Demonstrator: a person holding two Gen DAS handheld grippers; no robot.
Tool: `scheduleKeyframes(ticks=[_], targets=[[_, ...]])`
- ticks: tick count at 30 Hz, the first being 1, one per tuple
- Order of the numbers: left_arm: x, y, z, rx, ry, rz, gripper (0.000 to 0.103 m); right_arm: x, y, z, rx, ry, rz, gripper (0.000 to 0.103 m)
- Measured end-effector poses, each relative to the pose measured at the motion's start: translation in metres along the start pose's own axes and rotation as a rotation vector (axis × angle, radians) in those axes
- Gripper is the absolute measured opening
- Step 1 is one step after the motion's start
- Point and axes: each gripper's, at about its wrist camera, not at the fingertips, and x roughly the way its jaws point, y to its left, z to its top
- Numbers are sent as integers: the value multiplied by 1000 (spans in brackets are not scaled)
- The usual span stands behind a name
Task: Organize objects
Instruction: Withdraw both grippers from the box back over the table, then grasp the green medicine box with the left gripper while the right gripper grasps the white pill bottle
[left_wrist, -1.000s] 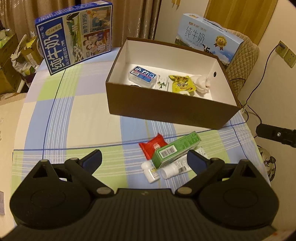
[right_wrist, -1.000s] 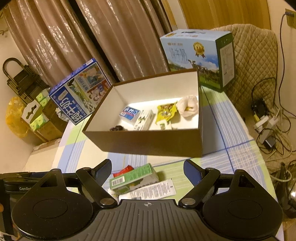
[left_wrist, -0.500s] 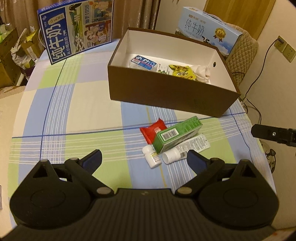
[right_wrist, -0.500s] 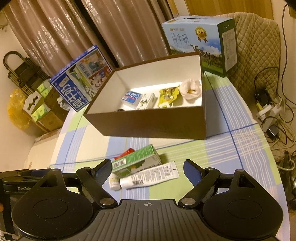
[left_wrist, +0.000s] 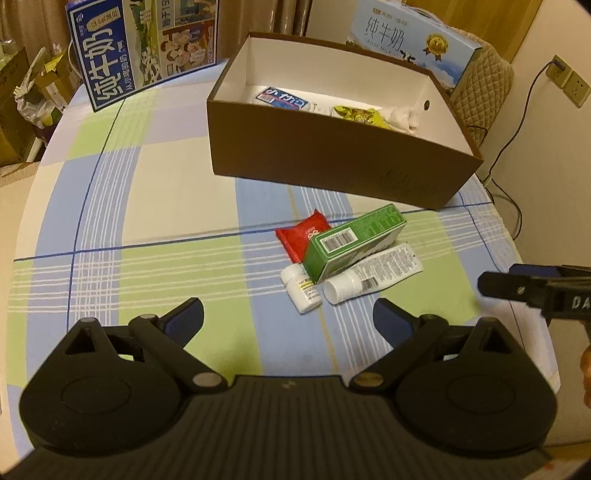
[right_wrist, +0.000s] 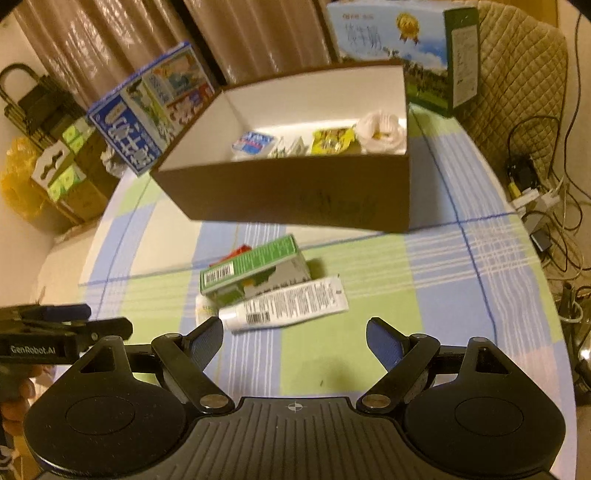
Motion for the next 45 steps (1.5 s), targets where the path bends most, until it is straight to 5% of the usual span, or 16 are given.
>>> scheduleKeyframes(ticks=[17, 32, 39, 43, 45], targets=[[28, 6, 2, 50, 34, -2, 96, 28, -12, -3, 32, 69, -49, 82], [98, -61, 46, 457, 22, -108, 85, 11, -79, -19, 232, 70, -154, 82], [129, -80, 56, 563, 66, -116, 66, 3, -98, -30, 318, 75, -178, 82], [143, -83, 57, 575, 112, -130, 42, 0, -103, -34, 332, 79, -187, 82], [147, -85, 57, 578, 124, -127, 41, -1, -104, -35, 338, 80, -189, 82]])
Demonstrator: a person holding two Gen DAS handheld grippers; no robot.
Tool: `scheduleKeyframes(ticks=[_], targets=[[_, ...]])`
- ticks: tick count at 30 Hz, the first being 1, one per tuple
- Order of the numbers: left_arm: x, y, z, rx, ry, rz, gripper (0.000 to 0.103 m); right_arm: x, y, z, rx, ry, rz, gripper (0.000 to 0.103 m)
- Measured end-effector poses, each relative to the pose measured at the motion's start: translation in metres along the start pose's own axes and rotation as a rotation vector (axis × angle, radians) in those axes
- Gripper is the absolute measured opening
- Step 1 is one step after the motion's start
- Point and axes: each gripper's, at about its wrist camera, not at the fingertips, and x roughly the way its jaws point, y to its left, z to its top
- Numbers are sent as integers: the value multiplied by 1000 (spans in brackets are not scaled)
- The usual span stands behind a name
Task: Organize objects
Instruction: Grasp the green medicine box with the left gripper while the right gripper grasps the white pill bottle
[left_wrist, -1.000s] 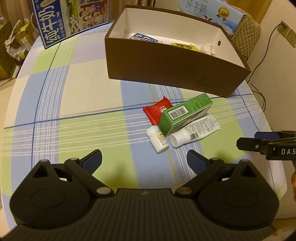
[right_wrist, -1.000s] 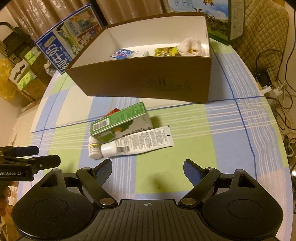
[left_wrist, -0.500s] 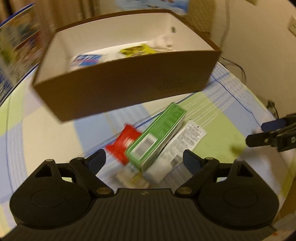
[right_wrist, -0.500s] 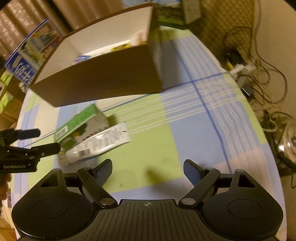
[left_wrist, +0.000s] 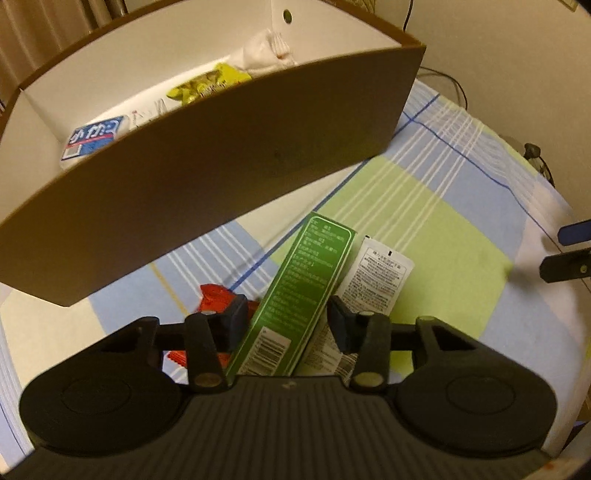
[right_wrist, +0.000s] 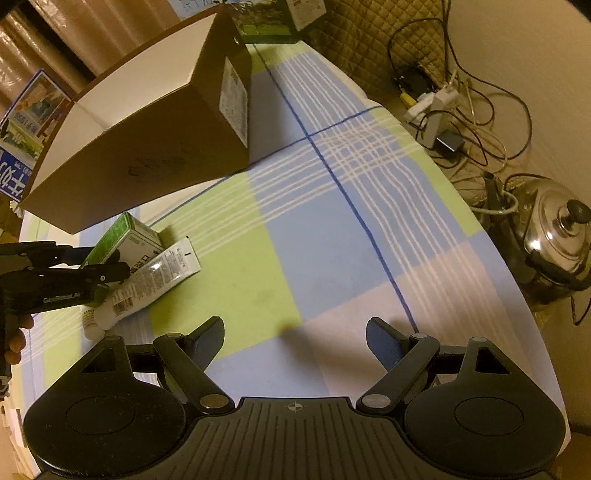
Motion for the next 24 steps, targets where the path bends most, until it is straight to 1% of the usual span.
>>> scheduleKeyframes(ticks=[1, 4, 7, 12, 15, 18, 24], targets=[[2, -2, 1, 3, 3, 1, 40, 0, 0, 0, 1, 1, -1, 82], [6, -4, 2, 1, 3, -9, 32, 0, 0, -2, 1, 3, -2, 82], [6, -7, 1, 8, -10, 12, 27, -1, 2, -2, 1, 5, 0, 82], [-12, -2, -3, -45, -58, 7, 25, -2, 7, -1, -9, -1, 10, 82], [-34, 5, -10, -106, -103, 16, 25, 0, 16, 1, -23, -5, 28, 82], [-57, 15, -23, -198, -136, 36, 25, 4, 30, 4, -51, -4, 58, 82], [-90, 44, -60, -342, -139, 108, 25, 20, 72, 5, -123, 8, 172, 82]])
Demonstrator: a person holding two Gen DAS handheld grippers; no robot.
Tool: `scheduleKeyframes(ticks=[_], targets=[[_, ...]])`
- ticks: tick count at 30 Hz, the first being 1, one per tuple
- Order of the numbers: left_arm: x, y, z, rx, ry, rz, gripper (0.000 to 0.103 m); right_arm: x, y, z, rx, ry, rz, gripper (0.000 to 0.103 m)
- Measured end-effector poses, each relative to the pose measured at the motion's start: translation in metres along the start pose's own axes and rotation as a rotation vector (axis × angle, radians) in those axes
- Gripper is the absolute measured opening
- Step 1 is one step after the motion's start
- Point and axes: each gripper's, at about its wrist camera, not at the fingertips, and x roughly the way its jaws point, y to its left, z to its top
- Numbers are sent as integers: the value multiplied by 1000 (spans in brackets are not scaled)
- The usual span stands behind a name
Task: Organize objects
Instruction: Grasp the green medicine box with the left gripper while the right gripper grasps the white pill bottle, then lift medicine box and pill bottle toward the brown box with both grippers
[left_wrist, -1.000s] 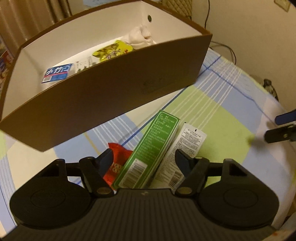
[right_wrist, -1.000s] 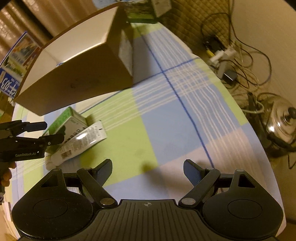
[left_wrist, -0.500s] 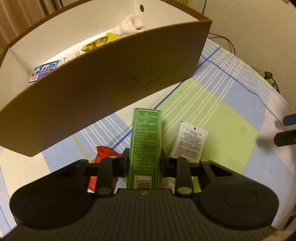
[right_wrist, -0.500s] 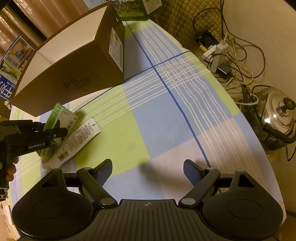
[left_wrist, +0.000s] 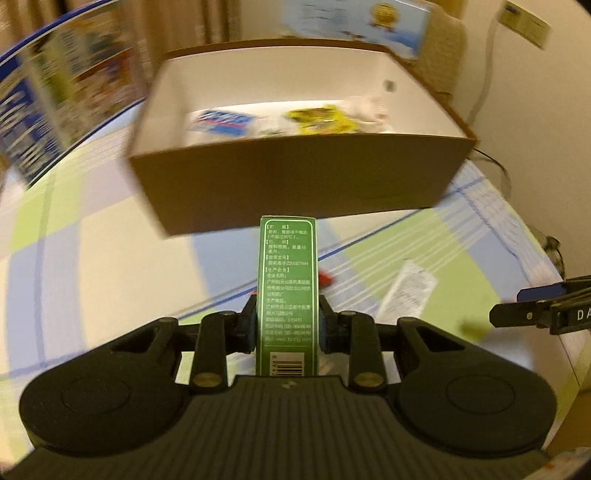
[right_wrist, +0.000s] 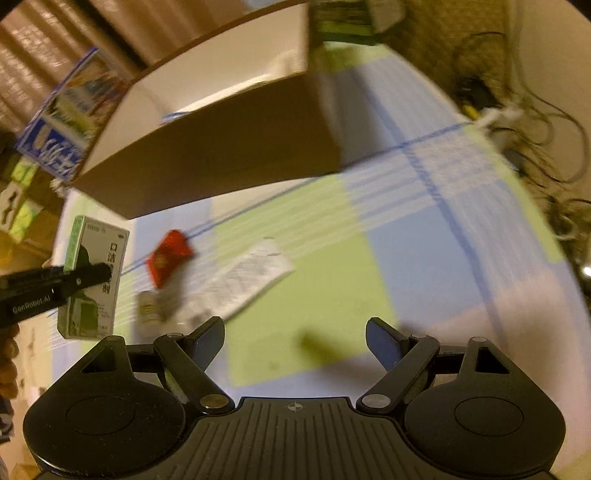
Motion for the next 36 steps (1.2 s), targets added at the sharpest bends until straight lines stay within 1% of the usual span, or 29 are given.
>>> scheduleKeyframes(ticks=[3, 4, 6, 8, 10, 14, 17, 23, 28, 30, 36], targets=[[-10, 24, -13, -67, 15, 44, 25, 12, 23, 3, -58, -3, 68, 80], [-13, 32, -18, -88, 22, 58, 25, 17, 31, 4, -85, -5, 92, 77], [-17, 42, -28, -118, 32, 79, 25, 27, 50, 5, -141, -2, 131, 64], [-21, 53, -37, -154, 39, 95, 25, 37, 68, 6, -196, 3, 162, 61], [-23, 62, -46, -184, 45, 112, 25, 48, 86, 6, -254, 13, 175, 59], [-23, 73, -58, -229, 60, 140, 25, 72, 116, 5, -352, 42, 170, 51], [-23, 79, -62, -254, 67, 147, 25, 89, 131, 2, -418, 61, 141, 46], [-24, 87, -67, -282, 73, 155, 25, 115, 143, -2, -473, 101, 118, 39], [-23, 88, -67, -288, 79, 153, 25, 127, 153, -7, -537, 107, 88, 32], [-22, 87, -66, -287, 81, 152, 25, 129, 155, -11, -564, 108, 68, 25], [-22, 81, -64, -279, 81, 147, 25, 129, 150, -13, -574, 96, 70, 24]])
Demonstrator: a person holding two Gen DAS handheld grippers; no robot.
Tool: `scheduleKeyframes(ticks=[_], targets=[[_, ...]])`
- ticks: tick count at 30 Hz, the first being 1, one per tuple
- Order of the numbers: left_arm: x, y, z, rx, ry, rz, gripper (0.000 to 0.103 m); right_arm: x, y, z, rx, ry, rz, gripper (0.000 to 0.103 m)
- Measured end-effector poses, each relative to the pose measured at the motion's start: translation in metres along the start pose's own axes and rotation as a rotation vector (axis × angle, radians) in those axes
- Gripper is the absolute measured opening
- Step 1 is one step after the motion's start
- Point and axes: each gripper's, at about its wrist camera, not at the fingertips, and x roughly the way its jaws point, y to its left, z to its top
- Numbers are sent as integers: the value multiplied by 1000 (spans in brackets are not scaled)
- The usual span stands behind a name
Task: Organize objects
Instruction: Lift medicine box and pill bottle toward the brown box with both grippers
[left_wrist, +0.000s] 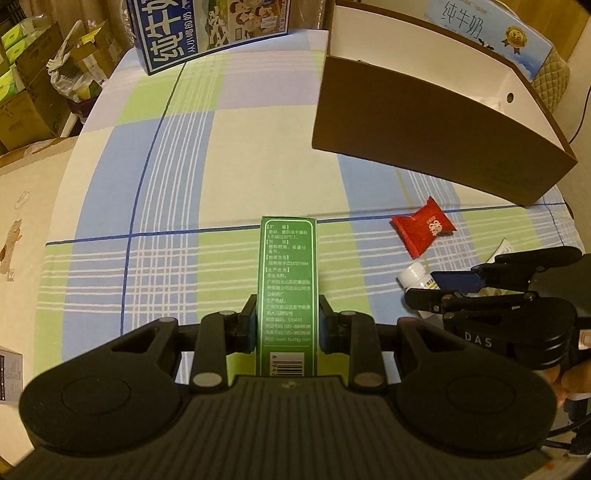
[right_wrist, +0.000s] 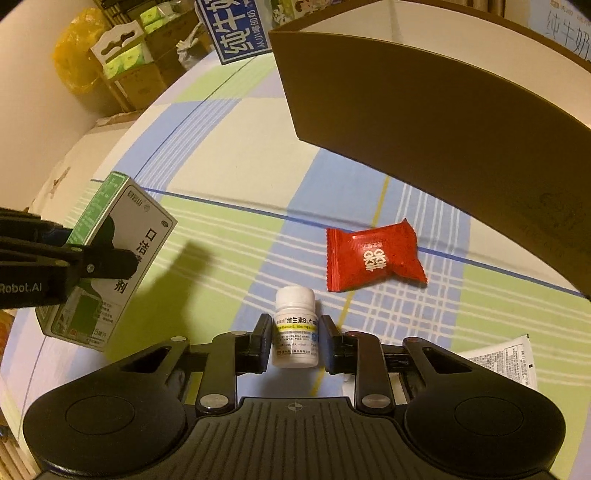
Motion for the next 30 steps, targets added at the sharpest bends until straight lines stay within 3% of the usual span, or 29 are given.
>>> scheduleKeyframes(ticks=[12, 30], targets=[[-7, -14, 5, 19, -22, -18, 26, -45, -11, -1, 67, -65, 44, 24], [-33, -65, 46, 106, -125, -119, 26, -134, -60, 3, 225, -237, 73, 24]])
